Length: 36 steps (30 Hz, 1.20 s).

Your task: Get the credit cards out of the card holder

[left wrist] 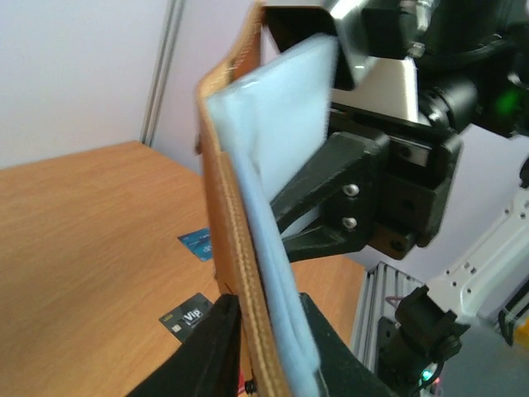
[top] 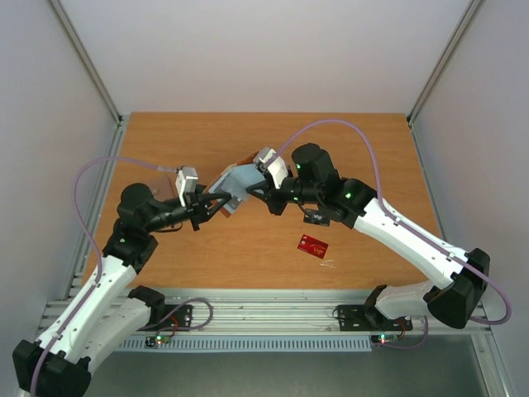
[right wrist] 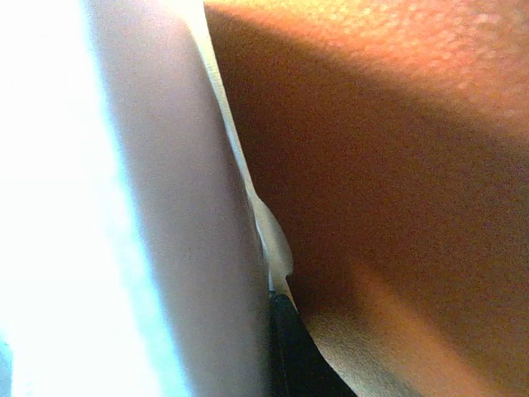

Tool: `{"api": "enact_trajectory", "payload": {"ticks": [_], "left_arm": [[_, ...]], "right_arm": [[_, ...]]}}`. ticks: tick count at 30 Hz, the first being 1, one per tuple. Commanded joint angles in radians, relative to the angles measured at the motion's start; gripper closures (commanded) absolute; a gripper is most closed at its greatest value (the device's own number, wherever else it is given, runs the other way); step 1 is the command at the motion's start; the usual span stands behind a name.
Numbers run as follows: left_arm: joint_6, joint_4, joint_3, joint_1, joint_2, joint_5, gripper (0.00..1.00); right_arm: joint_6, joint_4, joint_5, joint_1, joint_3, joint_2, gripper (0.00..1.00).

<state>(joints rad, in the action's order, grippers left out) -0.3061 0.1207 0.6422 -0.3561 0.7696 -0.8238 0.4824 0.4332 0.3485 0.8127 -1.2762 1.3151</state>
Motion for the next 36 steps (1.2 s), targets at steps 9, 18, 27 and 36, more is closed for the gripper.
{"api": "enact_trajectory", "payload": {"ticks": [9,18,27,36], "left_arm": [[0.025,0.095,-0.031,-0.023,-0.055,-0.058,0.72],[0.033,0.094,-0.039,-0.023,-0.062,-0.036,0.90],[0.032,0.074,-0.032,-0.024,-0.053,-0.006,0.78],[0.161,-0.290,0.026,-0.024,-0.011,0.427,1.00]], "right_arm": [[-0.088,-0.107,0.324,-0.084,0.040,-0.097,0.99],[-0.098,-0.134,0.467,-0.096,0.060,-0.103,0.99],[-0.141,-0.162,0.519,-0.096,0.062,-0.043,0.99],[-0.141,-0.076,0.227,-0.147,0.092,-0.064,0.64]]}}
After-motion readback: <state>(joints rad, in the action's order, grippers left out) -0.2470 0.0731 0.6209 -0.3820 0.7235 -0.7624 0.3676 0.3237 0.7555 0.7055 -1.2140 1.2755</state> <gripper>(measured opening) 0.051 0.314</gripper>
